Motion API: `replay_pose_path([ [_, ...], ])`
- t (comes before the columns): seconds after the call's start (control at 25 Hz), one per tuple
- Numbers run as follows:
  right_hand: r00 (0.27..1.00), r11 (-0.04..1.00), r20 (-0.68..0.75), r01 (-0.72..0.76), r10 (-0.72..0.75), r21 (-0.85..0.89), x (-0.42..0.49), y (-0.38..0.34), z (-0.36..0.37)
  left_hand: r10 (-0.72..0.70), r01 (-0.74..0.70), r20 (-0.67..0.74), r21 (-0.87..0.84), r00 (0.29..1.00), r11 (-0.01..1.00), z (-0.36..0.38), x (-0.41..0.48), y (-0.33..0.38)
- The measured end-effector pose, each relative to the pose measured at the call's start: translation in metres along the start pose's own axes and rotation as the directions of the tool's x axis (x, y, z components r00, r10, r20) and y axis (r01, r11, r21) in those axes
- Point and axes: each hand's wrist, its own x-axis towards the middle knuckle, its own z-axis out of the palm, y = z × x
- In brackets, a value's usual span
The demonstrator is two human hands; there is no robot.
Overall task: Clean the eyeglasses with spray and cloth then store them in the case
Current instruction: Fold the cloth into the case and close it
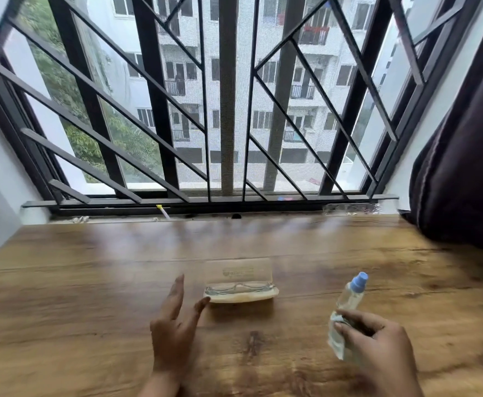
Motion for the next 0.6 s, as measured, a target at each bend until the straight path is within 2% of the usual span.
replay_pose_path([
  [0.04,0.995,0.97,0.092,-0.048,0.027,0.239,-0.004,-0.011,0.003,-0.023,0.012,-0.101,-0.111,0.995,0.994,0.003,-0.01,0.015],
  [0.08,0.98,0.907,0.197,-0.118,0.039,0.405,-0.01,-0.022,0.008,-0.065,0.027,-0.149,-0.245,0.987,0.969,0.009,-0.019,0.033],
  [0.12,0.954,0.867,0.299,-0.174,0.03,0.468,-0.016,-0.032,0.013,-0.112,0.062,-0.126,-0.345,0.986,0.936,0.015,-0.027,0.051],
  [0.16,0.93,0.847,0.368,-0.211,0.019,0.488,-0.02,-0.039,0.018,-0.151,0.126,-0.034,-0.388,0.988,0.913,0.022,-0.034,0.068],
  [0.2,0.92,0.828,0.393,-0.223,0.004,0.514,-0.024,-0.044,0.025,-0.19,0.223,0.122,-0.395,0.974,0.891,0.027,-0.04,0.082],
  [0.28,0.901,0.801,0.433,-0.253,-0.009,0.542,-0.032,-0.055,0.036,-0.23,0.417,0.457,-0.366,0.859,0.832,0.031,-0.048,0.101],
  [0.32,0.893,0.788,0.451,-0.266,-0.016,0.555,-0.036,-0.061,0.039,-0.232,0.475,0.56,-0.338,0.795,0.813,0.03,-0.049,0.106],
  [0.36,0.892,0.773,0.451,-0.269,-0.025,0.575,-0.039,-0.065,0.042,-0.243,0.512,0.606,-0.321,0.758,0.797,0.027,-0.048,0.11],
  [0.52,0.921,0.805,0.389,-0.234,0.004,0.546,-0.037,-0.063,0.045,-0.366,0.552,0.501,-0.293,0.784,0.781,0.021,-0.039,0.109],
  [0.6,0.923,0.829,0.385,-0.235,0.026,0.508,-0.035,-0.063,0.044,-0.368,0.542,0.467,-0.32,0.804,0.777,0.018,-0.031,0.112],
])
